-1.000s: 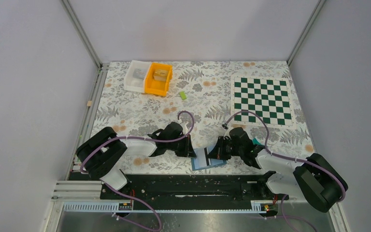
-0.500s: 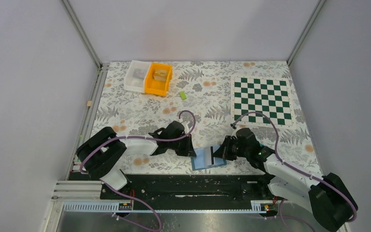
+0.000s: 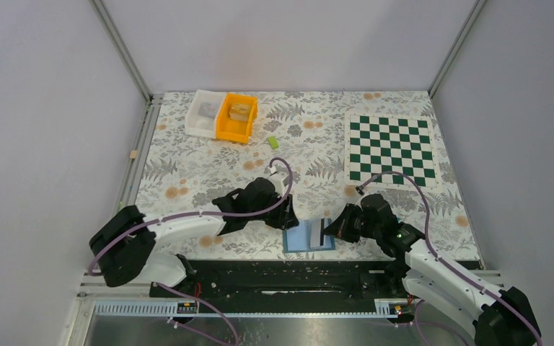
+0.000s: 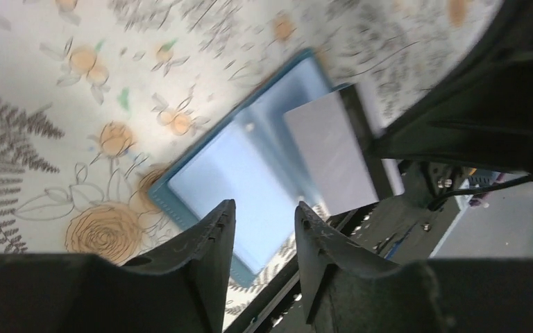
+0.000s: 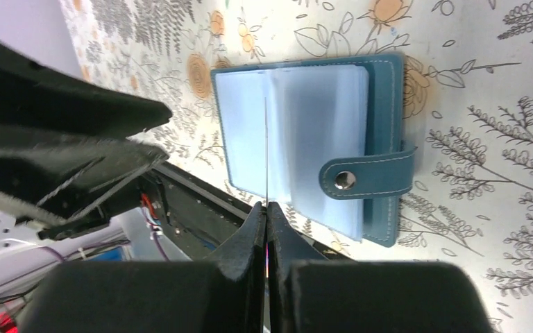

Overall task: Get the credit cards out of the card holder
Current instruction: Remove the credit card from the card holder, then place the credit card in the storage box.

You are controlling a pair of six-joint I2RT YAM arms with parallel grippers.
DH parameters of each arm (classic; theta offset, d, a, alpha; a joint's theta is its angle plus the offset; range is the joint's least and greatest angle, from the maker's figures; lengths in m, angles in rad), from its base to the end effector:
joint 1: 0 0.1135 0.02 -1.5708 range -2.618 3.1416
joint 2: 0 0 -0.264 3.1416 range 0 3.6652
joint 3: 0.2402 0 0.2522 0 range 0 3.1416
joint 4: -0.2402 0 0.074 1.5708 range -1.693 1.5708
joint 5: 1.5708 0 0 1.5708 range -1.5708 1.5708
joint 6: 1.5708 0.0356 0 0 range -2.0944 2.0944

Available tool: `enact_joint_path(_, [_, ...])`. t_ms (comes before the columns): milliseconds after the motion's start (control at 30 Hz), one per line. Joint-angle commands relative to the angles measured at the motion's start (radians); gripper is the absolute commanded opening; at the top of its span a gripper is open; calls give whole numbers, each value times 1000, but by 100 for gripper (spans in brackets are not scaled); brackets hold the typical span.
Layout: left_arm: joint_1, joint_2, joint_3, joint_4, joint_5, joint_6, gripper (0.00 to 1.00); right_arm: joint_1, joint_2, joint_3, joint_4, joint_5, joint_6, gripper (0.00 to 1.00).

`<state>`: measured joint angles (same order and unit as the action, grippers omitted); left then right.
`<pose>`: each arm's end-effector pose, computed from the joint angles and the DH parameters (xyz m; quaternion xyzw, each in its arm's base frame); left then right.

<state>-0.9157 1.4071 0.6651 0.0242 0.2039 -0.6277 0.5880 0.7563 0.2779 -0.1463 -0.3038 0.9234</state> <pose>0.1649 -0.2265 0.1811 0.1716 0.8903 -0.3534 0.2303 0.1277 0.0980 0.1720 0.0789 0.8791 0.4069 0.2354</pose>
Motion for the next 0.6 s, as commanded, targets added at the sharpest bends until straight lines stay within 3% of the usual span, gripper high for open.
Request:
enact_joint_path(0, [-74, -133, 30, 79, -127, 142, 40, -7, -57, 37, -14, 9, 104, 0])
enact_joint_path(200, [-289, -254, -15, 168, -332, 381, 49, -8, -133, 19, 30, -2, 254, 0])
enact_joint_path(367, [-369, -298, -65, 247, -377, 523, 51, -7, -182, -18, 94, -12, 372, 0])
enact_joint_path(500, [-514, -323, -221, 519, -487, 827, 53, -7, -202, -14, 98, -17, 394, 0])
enact_joint_path(567, [-555, -318, -234, 549, -538, 902, 56, -7, -212, -14, 99, -21, 406, 0])
